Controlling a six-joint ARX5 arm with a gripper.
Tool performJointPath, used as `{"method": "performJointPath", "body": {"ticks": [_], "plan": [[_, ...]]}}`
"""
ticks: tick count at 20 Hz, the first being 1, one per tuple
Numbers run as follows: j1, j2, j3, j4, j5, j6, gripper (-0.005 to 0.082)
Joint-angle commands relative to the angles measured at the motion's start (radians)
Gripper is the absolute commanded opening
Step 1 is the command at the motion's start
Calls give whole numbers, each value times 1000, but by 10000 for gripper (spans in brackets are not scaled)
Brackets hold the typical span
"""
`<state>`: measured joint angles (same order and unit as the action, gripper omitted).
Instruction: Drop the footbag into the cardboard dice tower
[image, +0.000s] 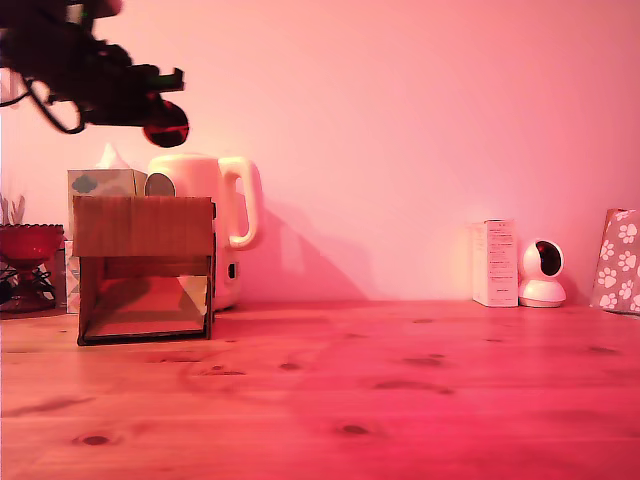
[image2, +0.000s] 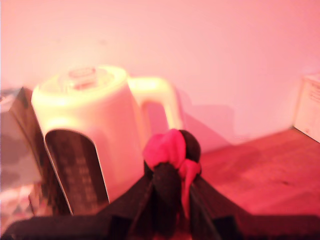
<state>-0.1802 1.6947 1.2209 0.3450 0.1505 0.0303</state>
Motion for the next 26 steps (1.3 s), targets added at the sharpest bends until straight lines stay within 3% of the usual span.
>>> {"method": "performJointPath", "body": {"ticks": [1, 7, 8, 9, 11, 12, 13, 19, 21, 22, 23, 25, 26], "plan": [[8, 51, 32, -36, -2, 7, 76], [28, 99, 95, -99, -1, 8, 81], [30, 99, 95, -98, 3, 10, 121], [31, 99, 96, -99, 12, 19, 234], [30, 99, 96, -100, 24, 27, 598], [30, 99, 96, -101, 24, 27, 713], [30, 99, 96, -98, 24, 28, 747], [29, 81, 97, -125, 25, 32, 742], [21, 58, 97, -187, 25, 31, 679], [17, 43, 97, -233, 25, 31, 594], [13, 27, 97, -276, 25, 31, 452], [3, -8, 97, -359, 37, 31, 11], [0, -20, 97, -386, 62, 30, 8]]}}
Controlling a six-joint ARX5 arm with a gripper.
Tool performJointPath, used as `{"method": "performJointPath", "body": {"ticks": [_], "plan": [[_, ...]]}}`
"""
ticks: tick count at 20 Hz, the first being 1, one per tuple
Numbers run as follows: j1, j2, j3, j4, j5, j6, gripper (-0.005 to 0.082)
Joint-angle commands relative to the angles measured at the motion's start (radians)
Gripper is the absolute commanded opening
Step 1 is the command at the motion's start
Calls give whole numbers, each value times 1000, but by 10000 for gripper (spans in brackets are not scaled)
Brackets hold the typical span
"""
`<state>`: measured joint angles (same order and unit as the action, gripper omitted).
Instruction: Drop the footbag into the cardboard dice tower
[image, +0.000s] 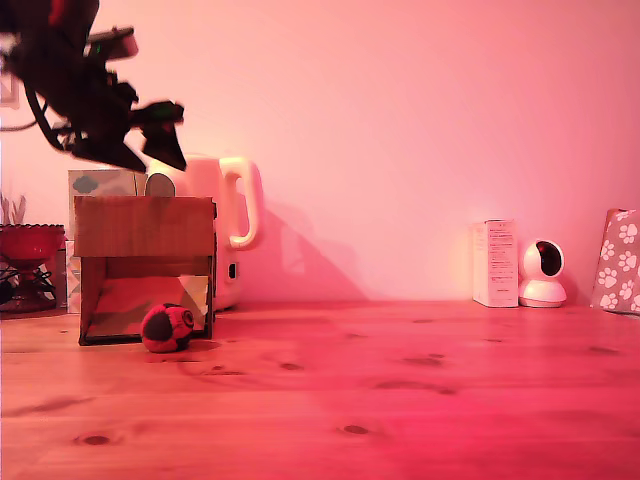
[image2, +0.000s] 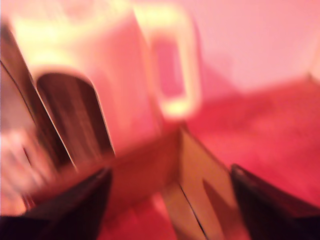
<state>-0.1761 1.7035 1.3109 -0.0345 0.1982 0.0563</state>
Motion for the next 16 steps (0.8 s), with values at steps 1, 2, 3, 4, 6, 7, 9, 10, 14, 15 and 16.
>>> {"method": "performJointPath", "body": {"ticks": [1, 2, 3, 4, 6, 7, 9, 10, 14, 15, 16], "plan": [[-6, -42, 6, -30, 48, 4, -4], [-6, -53, 6, -55, 73, 4, -25], [-8, -63, 6, -85, 91, 3, -24], [-11, -72, 6, -109, 100, 3, -24], [-17, -81, 6, -135, 111, -3, -24], [-21, -82, 6, -139, 112, -3, -24], [-29, -83, 6, -161, 112, -4, -24], [-35, -83, 6, -175, 112, -4, -24], [-61, -95, -23, -168, 112, -4, -24], [-66, -105, -41, -153, 111, -5, -24], [-68, -118, -65, -134, 111, -7, -24]]}}
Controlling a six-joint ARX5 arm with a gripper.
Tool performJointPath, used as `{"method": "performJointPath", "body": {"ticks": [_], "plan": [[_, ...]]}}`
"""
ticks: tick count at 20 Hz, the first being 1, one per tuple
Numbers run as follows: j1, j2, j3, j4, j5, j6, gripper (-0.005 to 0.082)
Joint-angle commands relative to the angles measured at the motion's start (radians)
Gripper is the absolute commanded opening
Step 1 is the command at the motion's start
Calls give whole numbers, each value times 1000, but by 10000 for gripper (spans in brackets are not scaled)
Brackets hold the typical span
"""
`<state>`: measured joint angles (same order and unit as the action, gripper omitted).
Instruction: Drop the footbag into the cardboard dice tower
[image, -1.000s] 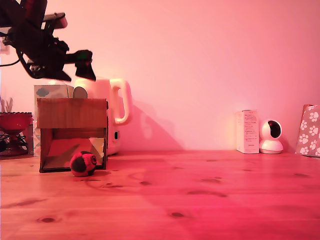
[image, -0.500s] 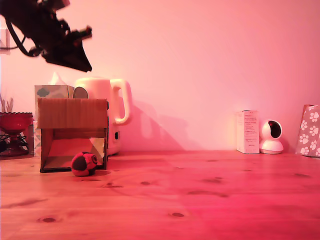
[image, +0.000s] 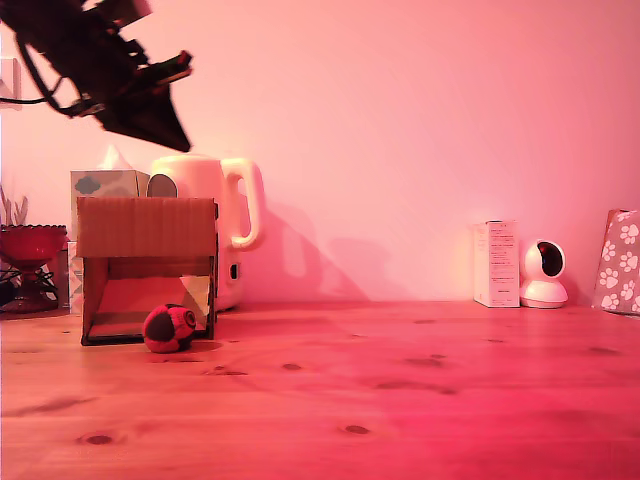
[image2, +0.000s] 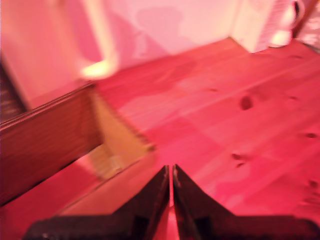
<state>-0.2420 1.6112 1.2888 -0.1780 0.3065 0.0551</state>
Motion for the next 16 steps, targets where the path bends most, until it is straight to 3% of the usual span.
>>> {"method": "performJointPath", "body": {"ticks": [1, 9, 16], "plan": [[-1, -38, -67, 22, 2, -14, -24], [0, -190, -396, 222, 1, -36, -24], [0, -266, -697, 414, -16, -110, -24]]}}
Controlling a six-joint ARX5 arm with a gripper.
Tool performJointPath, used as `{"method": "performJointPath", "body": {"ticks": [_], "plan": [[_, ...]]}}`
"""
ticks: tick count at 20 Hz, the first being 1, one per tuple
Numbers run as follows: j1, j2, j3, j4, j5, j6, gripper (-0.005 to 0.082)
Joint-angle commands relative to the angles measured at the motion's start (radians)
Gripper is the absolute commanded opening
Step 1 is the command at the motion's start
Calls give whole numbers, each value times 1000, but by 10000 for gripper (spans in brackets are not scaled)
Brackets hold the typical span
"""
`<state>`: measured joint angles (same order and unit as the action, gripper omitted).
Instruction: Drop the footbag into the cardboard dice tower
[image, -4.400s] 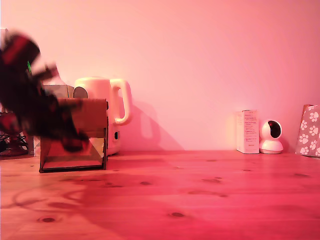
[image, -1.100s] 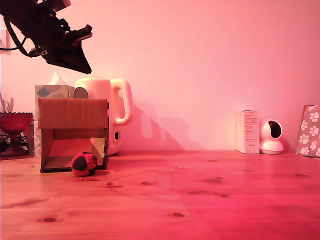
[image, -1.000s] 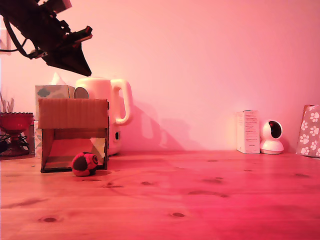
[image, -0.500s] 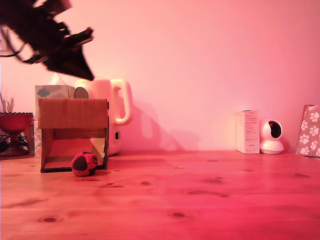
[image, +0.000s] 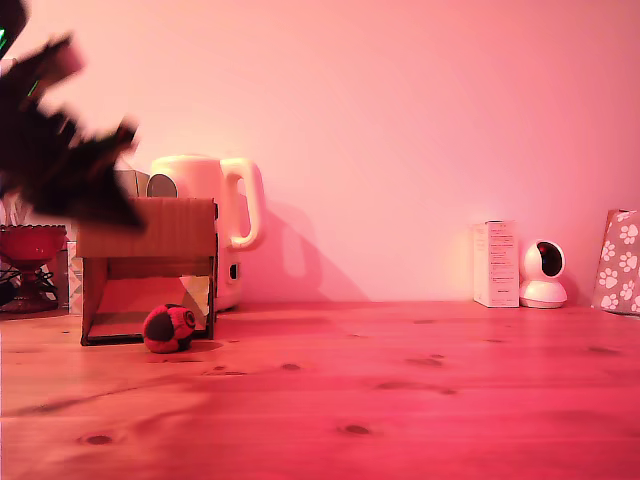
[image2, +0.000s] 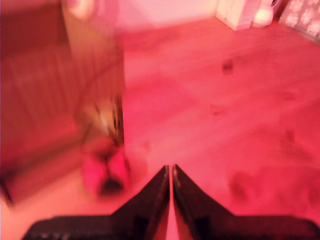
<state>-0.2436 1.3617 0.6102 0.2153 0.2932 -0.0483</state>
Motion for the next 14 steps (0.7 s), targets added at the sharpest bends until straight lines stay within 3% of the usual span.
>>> {"method": "performJointPath", "body": {"ticks": [1, 8, 14], "plan": [[2, -16, -45, 40, -3, -24, -24], [1, -13, -74, 24, -12, -30, -24], [1, 16, -74, 184, -26, -29, -24]]}}
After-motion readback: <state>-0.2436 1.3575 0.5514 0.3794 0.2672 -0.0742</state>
